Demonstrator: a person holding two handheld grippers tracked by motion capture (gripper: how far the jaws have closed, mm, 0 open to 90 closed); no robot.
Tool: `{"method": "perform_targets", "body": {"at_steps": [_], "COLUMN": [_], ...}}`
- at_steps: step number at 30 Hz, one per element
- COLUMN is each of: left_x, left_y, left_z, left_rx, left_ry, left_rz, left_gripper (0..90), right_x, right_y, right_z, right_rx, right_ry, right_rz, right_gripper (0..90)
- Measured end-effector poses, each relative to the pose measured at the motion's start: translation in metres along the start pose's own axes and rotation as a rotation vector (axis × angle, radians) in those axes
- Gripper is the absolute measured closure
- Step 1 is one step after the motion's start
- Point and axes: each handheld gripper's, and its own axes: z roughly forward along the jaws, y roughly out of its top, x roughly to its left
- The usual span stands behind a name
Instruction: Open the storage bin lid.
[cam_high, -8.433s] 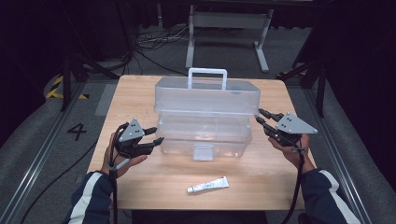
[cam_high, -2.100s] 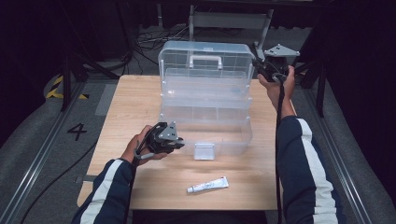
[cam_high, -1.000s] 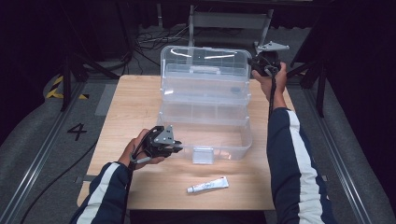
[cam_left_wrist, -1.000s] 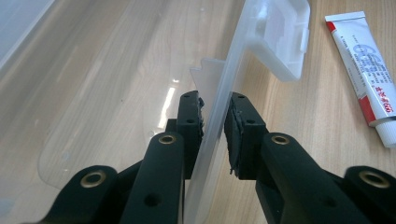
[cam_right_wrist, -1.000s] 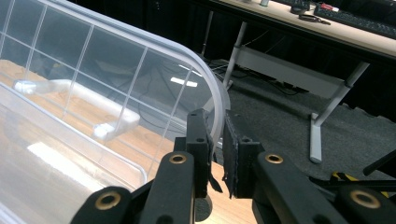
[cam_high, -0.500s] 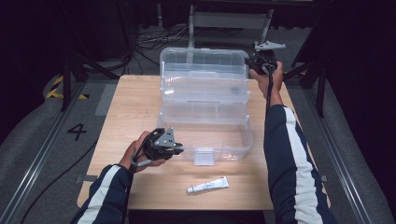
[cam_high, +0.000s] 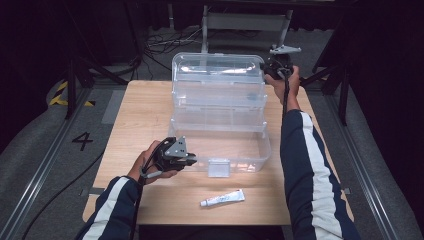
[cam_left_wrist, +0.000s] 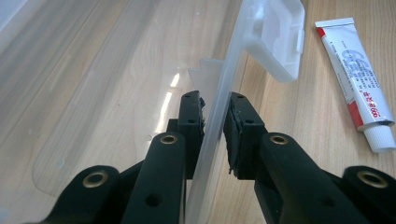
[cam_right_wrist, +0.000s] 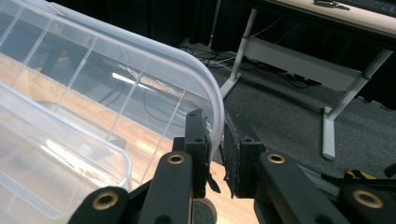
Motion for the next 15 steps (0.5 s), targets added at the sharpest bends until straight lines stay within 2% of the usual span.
{"method": "perform_targets", "body": {"at_steps": [5, 15], "left_x": [0.001, 0.002], "left_y": [0.000, -0.001], "left_z": [0.000, 0.001], "left_rx": [-0.003, -0.005], "left_ry": [-0.002, -0.008], "left_rz": [0.002, 0.004], "left_gripper": [78.0, 78.1], "right_x": [-0.003, -0.006], "right_y": [-0.002, -0.013], "right_z": [0.008, 0.027], "right_rx": [0.019, 0.042], "right_ry": [0.011, 0.018], "right_rz": [-0.011, 0.000], "right_gripper": [80.1, 80.2]}}
